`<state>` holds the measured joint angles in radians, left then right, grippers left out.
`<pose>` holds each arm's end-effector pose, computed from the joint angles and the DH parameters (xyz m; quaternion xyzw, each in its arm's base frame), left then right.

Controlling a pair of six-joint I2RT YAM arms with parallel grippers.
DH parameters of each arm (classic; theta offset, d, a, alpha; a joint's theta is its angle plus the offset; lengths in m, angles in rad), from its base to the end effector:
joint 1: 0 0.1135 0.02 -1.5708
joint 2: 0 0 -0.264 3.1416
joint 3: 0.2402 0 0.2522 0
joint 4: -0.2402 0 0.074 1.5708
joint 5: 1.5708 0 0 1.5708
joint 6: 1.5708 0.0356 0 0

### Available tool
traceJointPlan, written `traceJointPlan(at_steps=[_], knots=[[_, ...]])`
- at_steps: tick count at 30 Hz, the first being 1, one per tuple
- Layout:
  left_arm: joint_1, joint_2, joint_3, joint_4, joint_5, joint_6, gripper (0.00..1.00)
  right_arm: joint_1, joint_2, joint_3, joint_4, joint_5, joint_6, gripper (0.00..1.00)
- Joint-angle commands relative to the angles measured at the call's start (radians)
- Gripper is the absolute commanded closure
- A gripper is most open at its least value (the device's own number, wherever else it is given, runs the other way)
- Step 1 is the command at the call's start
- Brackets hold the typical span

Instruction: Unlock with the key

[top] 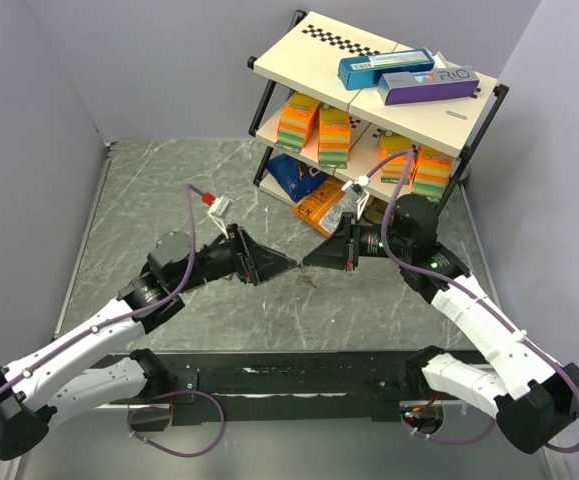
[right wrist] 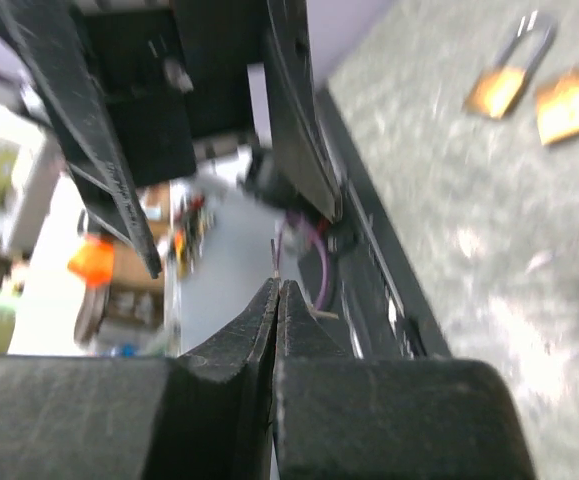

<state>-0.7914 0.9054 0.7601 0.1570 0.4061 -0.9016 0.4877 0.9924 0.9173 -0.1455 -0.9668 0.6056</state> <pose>0.1410 -0.1627 0.3463 0.1053 0.6954 -0.6157 0.3554 0.1774 0.1273 0.3554 -0.2492 0.7071 0.5976 0.2841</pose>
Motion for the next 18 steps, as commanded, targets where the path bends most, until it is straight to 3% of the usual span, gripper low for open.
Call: traceJointPlan(at_steps=[1,9,18], knots=[[0.001,-0.043,-0.065,0.239,-0.150,-0.178,0.18,-0.003,-0.035,-0.034,0.375,0.123,0.244,1.00],[-0.012,-0.014,-0.062,0.270,-0.165,-0.229,0.26,-0.001,-0.041,-0.029,0.385,0.165,0.244,1.00],[-0.034,0.027,-0.056,0.318,-0.176,-0.238,0.44,-0.001,-0.035,-0.038,0.363,0.162,0.244,1.00]])
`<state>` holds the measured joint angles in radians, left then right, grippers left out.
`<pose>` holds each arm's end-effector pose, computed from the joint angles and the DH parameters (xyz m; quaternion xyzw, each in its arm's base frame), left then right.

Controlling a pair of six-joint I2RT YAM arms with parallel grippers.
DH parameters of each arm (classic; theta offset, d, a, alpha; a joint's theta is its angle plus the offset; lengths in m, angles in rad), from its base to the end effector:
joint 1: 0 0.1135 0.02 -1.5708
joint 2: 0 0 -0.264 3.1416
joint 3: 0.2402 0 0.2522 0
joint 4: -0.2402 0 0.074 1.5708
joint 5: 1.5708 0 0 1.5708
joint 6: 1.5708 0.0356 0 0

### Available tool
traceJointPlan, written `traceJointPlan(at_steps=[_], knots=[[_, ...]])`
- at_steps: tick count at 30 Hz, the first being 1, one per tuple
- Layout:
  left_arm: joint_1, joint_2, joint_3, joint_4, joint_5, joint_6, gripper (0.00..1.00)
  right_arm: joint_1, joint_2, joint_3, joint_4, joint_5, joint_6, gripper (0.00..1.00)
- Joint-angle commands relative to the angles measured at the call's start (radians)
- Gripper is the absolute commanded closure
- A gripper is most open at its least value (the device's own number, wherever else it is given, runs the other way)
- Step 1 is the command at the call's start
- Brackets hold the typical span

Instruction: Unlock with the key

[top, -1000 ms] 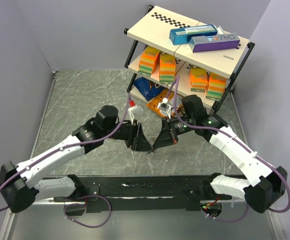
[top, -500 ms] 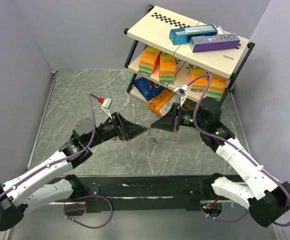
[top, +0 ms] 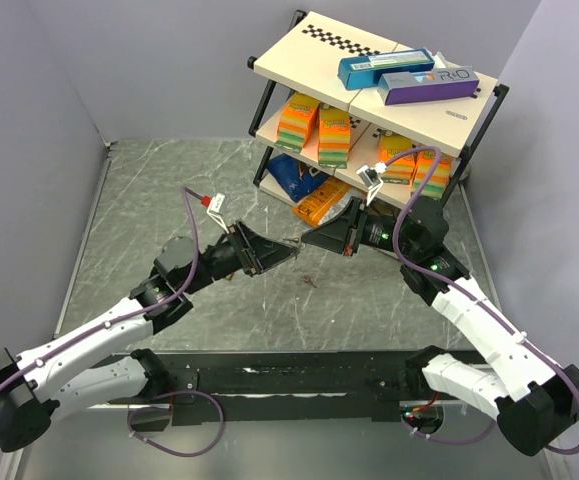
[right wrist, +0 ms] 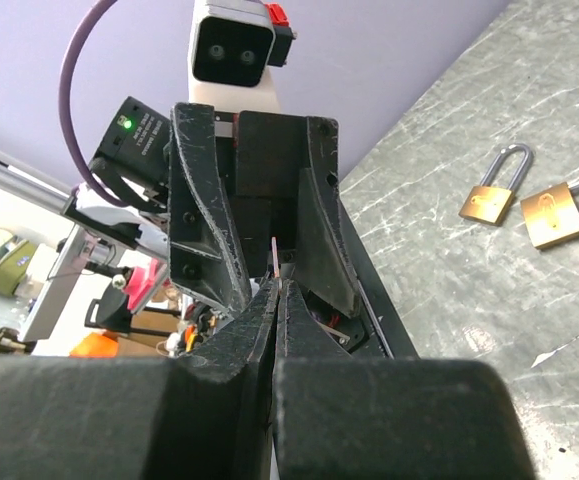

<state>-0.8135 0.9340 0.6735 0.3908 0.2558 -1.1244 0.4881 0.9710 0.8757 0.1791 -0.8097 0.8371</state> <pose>0.1464 -0.1680 0.3347 -0.0066 0.6611 -0.6621 0.3527 0.1811 0.1253 0.3761 -0.1775 0.6630 0.6264 0.3694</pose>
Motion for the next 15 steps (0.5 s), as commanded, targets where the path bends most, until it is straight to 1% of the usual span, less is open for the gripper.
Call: traceJointPlan(at_steps=[1,3,6,10,15], knots=[[-0.013,-0.007,0.028,0.094,-0.041,-0.018,0.45,0.000,-0.011,0.003,0.036,0.001,0.010,1.00],[-0.016,-0.017,0.017,0.106,-0.062,-0.020,0.44,-0.002,-0.006,0.000,0.031,-0.002,0.011,1.00],[-0.021,-0.041,0.011,0.091,-0.105,-0.009,0.38,-0.002,-0.008,-0.007,0.016,-0.005,0.005,1.00],[-0.023,-0.043,0.011,0.077,-0.125,-0.011,0.37,-0.002,-0.006,-0.001,-0.016,0.003,-0.013,1.00],[-0.029,-0.006,0.027,0.085,-0.112,-0.009,0.42,-0.002,0.001,-0.007,-0.009,-0.008,-0.007,1.00]])
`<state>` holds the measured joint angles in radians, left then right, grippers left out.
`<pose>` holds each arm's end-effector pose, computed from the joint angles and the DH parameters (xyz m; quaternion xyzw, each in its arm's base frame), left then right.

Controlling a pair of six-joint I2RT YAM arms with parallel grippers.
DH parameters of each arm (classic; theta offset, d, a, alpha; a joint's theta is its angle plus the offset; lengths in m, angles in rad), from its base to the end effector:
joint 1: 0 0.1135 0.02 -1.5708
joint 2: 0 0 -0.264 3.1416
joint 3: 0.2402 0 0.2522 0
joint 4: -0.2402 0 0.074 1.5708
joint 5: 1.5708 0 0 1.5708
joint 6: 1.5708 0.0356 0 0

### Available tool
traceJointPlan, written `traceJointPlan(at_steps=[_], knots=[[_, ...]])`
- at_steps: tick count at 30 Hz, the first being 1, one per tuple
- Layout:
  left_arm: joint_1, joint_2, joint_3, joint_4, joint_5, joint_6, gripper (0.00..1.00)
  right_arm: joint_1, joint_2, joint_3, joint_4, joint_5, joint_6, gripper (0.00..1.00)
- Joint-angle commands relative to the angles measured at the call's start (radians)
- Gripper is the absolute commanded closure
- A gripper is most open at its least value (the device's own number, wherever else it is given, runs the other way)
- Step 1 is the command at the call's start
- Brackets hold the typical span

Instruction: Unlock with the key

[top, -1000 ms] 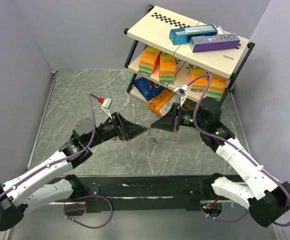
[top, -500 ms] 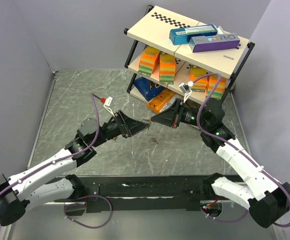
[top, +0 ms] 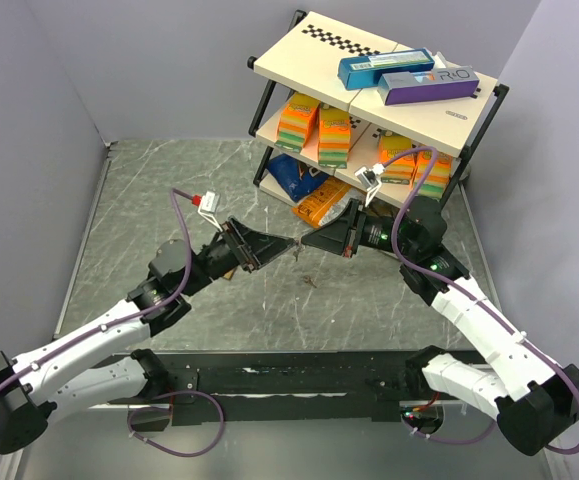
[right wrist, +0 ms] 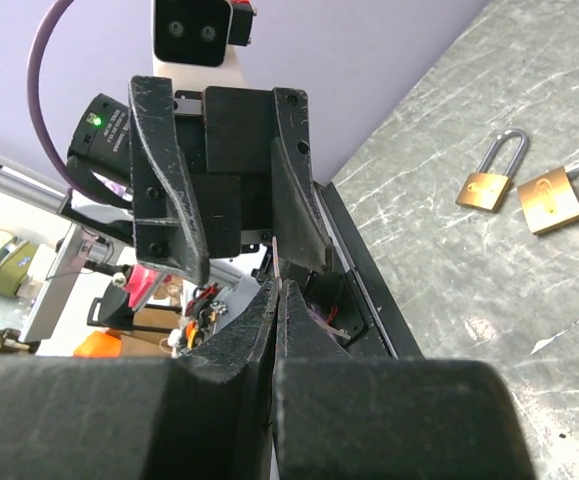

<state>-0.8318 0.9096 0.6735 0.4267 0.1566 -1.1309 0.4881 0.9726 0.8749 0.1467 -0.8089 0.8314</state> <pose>0.1422 -0.1643 0.3436 -0.0349 0.6366 -0.6668 0.3860 0.1817 0.1256 0.3723 -0.1725 0.6733 0.6225 0.3598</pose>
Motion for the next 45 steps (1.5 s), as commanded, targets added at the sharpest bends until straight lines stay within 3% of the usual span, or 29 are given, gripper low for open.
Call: traceJointPlan(at_steps=[1,7,17,23,26,32,35,36,37,40,45], knots=[[-0.012,0.023,0.035,0.047,-0.012,-0.001,0.43,0.000,0.001,-0.008,0.025,-0.010,-0.003,1.00],[-0.027,0.054,0.046,0.069,-0.014,-0.004,0.57,-0.002,-0.005,-0.025,0.016,-0.007,-0.002,1.00],[-0.041,0.032,0.029,0.072,-0.064,-0.001,0.59,0.000,-0.006,-0.034,0.008,-0.012,-0.006,1.00],[-0.041,0.025,0.023,0.050,-0.075,-0.009,0.80,0.000,-0.006,-0.037,0.005,-0.010,-0.005,1.00],[-0.043,0.038,0.040,0.003,-0.072,-0.017,0.99,0.001,-0.003,-0.037,-0.009,-0.009,-0.011,1.00],[-0.043,0.034,0.073,-0.090,-0.068,0.022,0.99,-0.006,-0.017,-0.002,-0.140,0.000,-0.090,1.00],[-0.040,-0.003,0.095,-0.164,-0.046,0.104,0.99,-0.019,-0.037,0.045,-0.275,0.014,-0.204,0.67],[-0.039,-0.018,0.100,-0.208,-0.034,0.121,0.99,-0.028,-0.040,0.053,-0.297,0.014,-0.221,0.50],[-0.036,-0.023,0.115,-0.232,0.003,0.137,0.99,-0.032,-0.044,0.064,-0.315,-0.002,-0.239,0.45],[-0.027,-0.018,0.147,-0.322,0.092,0.187,0.99,-0.037,-0.041,0.085,-0.384,-0.073,-0.310,0.37],[-0.018,0.038,0.193,-0.371,0.357,0.246,0.99,-0.034,-0.006,0.150,-0.537,-0.176,-0.442,0.44]])
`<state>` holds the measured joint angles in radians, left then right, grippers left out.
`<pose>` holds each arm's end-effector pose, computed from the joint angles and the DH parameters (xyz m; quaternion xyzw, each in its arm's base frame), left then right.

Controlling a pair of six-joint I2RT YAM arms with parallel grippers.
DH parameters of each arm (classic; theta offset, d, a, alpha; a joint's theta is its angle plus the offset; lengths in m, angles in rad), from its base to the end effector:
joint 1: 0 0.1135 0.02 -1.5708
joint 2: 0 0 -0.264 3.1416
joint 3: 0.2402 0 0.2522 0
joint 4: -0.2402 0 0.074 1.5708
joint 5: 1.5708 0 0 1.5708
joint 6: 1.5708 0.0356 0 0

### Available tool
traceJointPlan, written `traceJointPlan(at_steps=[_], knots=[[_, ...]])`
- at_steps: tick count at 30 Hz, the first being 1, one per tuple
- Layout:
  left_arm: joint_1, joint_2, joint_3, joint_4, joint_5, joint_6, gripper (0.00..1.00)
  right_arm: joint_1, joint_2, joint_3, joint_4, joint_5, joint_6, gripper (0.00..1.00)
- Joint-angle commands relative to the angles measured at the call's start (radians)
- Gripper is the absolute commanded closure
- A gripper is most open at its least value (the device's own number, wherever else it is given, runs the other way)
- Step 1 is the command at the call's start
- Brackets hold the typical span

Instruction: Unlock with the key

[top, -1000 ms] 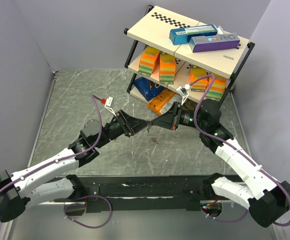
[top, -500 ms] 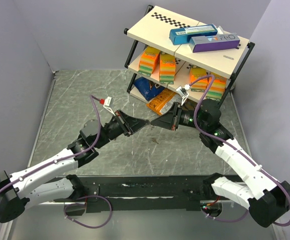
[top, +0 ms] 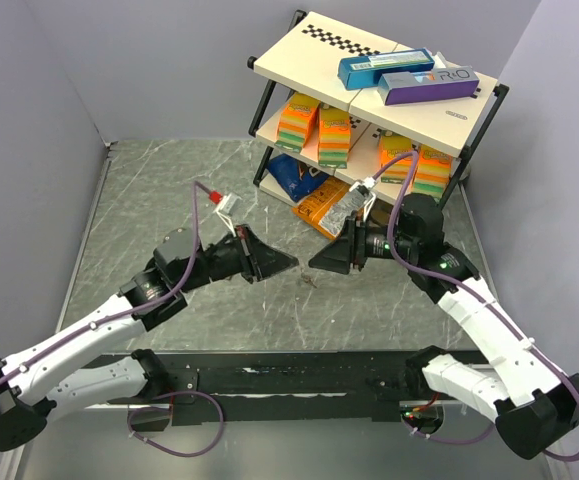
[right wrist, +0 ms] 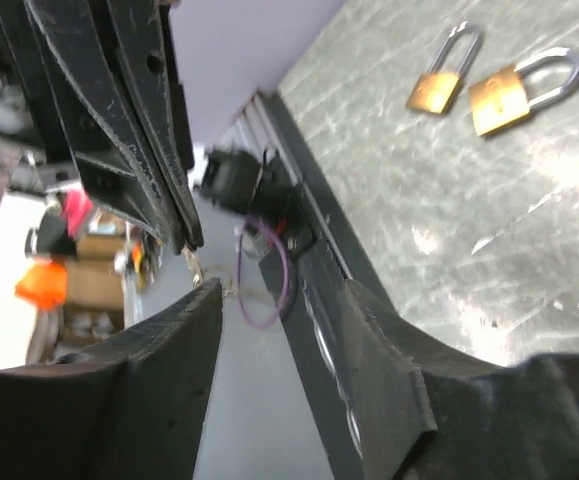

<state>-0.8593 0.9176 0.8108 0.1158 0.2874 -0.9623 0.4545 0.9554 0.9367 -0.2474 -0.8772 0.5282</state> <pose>0.1345 -0.1714 0.3577 0.0657 0.7010 -0.6171 0.3514 0.1740 0.1155 0.3590 -0.2311 0.7285 0.5569 0.3254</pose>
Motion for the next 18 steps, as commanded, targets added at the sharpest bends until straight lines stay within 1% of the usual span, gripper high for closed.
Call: traceJointPlan(at_steps=[1,2,6,9,12,18], knots=[[0.011,0.038,0.062,-0.067,0.252,0.085,0.99,0.000,0.017,0.097,-0.156,-0.123,-0.148,0.47],[0.013,0.053,0.070,-0.071,0.300,0.100,0.99,0.001,0.019,0.103,-0.168,-0.156,-0.161,0.51],[0.028,0.090,0.114,-0.113,0.390,0.137,0.99,0.039,0.025,0.108,-0.155,-0.218,-0.137,0.57],[0.043,0.104,0.128,-0.142,0.415,0.155,0.99,0.090,0.019,0.082,-0.101,-0.238,-0.085,0.62],[0.057,0.099,0.128,-0.139,0.426,0.157,0.99,0.116,0.017,0.079,-0.131,-0.210,-0.102,0.65],[0.069,0.092,0.097,-0.082,0.452,0.123,0.99,0.121,0.034,0.086,-0.132,-0.215,-0.112,0.69]])
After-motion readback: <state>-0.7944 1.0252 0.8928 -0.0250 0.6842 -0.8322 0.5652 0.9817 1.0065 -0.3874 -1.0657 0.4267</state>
